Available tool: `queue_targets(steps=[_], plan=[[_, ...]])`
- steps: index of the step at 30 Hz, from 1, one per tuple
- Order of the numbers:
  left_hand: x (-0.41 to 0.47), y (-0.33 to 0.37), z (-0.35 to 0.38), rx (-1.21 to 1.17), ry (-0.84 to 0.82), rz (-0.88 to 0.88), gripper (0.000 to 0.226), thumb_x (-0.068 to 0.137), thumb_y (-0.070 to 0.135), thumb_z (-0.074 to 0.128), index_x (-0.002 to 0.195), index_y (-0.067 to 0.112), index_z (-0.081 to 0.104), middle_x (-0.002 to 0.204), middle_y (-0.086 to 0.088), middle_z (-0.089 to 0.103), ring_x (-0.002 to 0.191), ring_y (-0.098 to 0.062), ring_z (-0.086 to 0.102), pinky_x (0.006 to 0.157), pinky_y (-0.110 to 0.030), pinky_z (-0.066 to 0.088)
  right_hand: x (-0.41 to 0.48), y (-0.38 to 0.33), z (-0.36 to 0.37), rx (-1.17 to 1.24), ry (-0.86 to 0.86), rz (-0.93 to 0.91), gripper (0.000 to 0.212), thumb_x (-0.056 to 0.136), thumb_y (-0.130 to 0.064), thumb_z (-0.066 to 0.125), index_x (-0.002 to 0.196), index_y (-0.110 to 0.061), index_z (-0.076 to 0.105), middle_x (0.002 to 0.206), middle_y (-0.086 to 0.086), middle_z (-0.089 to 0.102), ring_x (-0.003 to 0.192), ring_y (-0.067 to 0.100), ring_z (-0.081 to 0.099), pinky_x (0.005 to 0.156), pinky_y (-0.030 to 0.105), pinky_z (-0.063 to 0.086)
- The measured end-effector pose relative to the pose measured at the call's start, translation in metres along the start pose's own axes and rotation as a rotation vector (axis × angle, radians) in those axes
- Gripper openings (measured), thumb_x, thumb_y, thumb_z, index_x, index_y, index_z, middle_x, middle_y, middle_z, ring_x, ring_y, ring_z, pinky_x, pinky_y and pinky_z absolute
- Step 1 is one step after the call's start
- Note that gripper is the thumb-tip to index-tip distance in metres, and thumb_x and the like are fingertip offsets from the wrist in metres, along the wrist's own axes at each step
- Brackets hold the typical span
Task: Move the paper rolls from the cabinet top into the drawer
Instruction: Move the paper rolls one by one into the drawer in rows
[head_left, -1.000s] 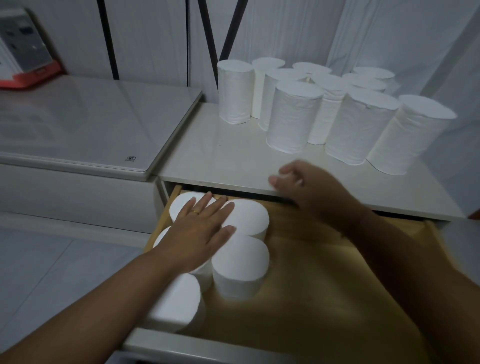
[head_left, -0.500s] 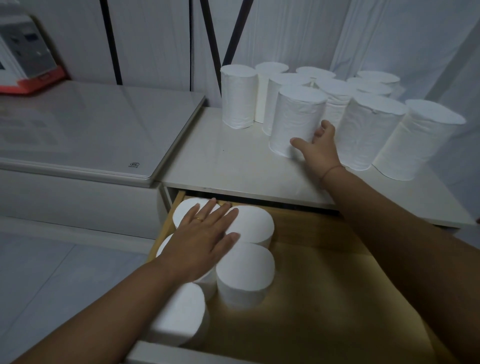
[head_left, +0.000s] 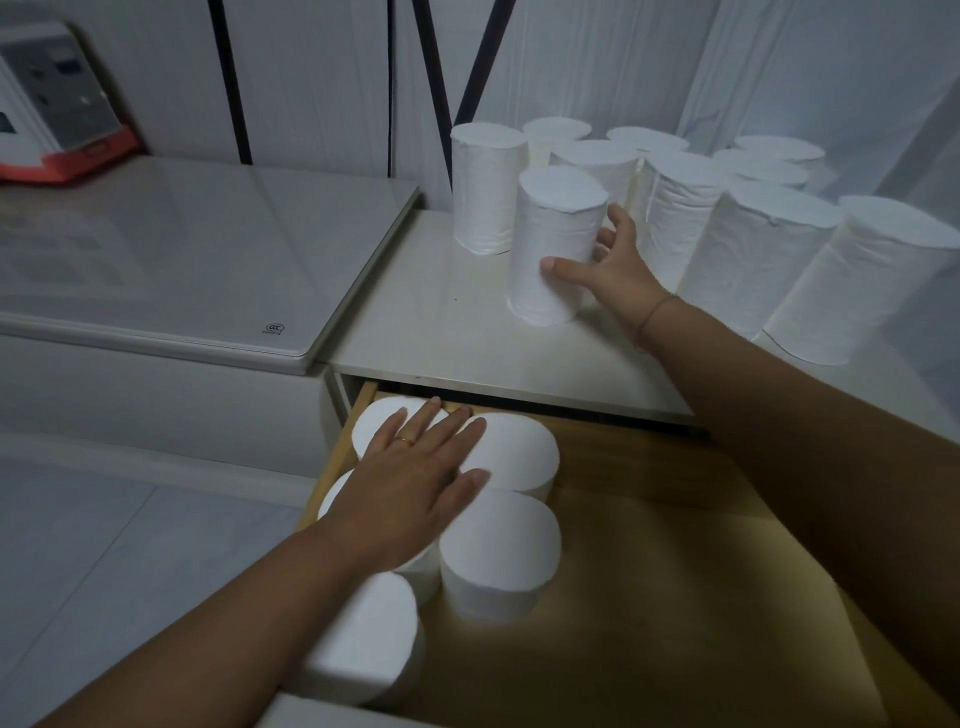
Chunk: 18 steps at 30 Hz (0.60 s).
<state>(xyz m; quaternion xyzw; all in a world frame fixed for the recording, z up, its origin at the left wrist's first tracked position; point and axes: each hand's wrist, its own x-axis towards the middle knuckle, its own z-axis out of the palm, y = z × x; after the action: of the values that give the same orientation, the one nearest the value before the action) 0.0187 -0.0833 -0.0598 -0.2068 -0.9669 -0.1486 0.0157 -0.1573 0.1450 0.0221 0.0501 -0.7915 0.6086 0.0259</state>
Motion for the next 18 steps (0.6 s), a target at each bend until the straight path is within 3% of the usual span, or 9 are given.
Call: queue_targets(steps=[4,8,14,18], plan=[[0.001,-0.001,0.0,-0.003,-0.001,-0.002,0.06,0.091,0.062,0.01,0.147,0.04,0.009,0.155,0.019,0.004,0.137,0.004,-0.021,0.108,-0.02,-0.019,0.019,-0.004,0.002,0.119,-0.088,0.002,0.105,0.061,-0.019,0.086,0.142,-0.013,0.019,0.137,0.003,0.045,0.122,0.019,0.048,0.106,0.043,0.041],[0.002,-0.002,0.001,-0.003,-0.001,0.001,0.061,0.091,0.063,0.009,0.147,0.04,0.009,0.155,0.019,0.003,0.138,0.004,-0.02,0.106,-0.017,-0.022,0.026,-0.007,0.009,0.123,-0.116,-0.03,0.115,0.046,-0.029,0.089,0.139,-0.014,0.024,0.135,0.004,0.047,0.122,0.02,0.049,0.104,0.042,0.043],[0.002,-0.001,0.0,-0.018,0.007,0.005,0.06,0.092,0.062,0.012,0.148,0.039,0.012,0.156,0.017,0.007,0.138,0.004,-0.018,0.107,-0.017,-0.02,0.015,-0.01,0.012,0.018,-0.061,-0.06,0.108,0.05,-0.033,0.086,0.137,-0.018,0.023,0.12,-0.01,0.049,0.11,0.009,0.05,0.093,0.03,0.045],[0.002,-0.001,-0.001,-0.013,0.002,0.003,0.06,0.092,0.061,0.012,0.148,0.039,0.011,0.156,0.017,0.007,0.139,0.002,-0.016,0.11,-0.022,-0.016,-0.011,-0.009,0.01,-0.003,-0.057,-0.094,0.101,0.058,-0.025,0.087,0.138,-0.017,0.026,0.13,-0.002,0.049,0.118,0.014,0.05,0.102,0.037,0.043]])
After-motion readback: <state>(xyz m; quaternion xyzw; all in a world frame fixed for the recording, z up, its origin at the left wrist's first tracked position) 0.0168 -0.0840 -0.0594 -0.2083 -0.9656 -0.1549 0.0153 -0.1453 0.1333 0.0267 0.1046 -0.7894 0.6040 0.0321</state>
